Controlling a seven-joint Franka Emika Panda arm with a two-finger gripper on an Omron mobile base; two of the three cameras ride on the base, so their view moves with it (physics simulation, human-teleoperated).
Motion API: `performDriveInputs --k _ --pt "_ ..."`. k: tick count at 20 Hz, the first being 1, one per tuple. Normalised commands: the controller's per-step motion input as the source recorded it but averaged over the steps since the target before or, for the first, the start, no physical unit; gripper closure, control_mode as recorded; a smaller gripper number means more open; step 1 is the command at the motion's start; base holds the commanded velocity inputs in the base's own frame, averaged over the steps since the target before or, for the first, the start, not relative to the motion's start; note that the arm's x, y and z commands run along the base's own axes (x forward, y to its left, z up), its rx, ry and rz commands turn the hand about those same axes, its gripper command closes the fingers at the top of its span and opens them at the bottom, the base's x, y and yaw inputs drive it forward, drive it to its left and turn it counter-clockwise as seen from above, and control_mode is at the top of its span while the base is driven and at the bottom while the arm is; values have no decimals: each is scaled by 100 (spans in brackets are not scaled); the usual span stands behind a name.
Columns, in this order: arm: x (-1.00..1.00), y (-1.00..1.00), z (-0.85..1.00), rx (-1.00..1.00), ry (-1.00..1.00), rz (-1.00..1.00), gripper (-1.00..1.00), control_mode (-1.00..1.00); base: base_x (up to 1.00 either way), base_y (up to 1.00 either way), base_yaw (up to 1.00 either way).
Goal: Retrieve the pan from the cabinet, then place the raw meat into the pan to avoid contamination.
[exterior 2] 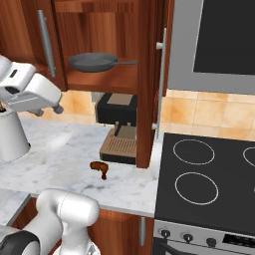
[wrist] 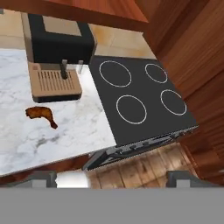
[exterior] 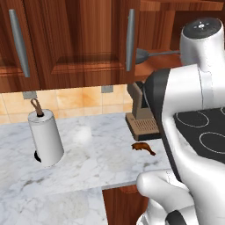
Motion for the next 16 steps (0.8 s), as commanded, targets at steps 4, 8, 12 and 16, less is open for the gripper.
performDriveInputs --k 4,8,12,16 --pt "3 0 20 16 -30 3 -100 -100 0 0 0" --pt "2 1 0 30 -23 0 -100 -100 0 0 0" --pt "5 7 2 28 -19 4 -100 -100 0 0 0" --pt "20 18 17 14 -7 14 -100 -100 0 0 0"
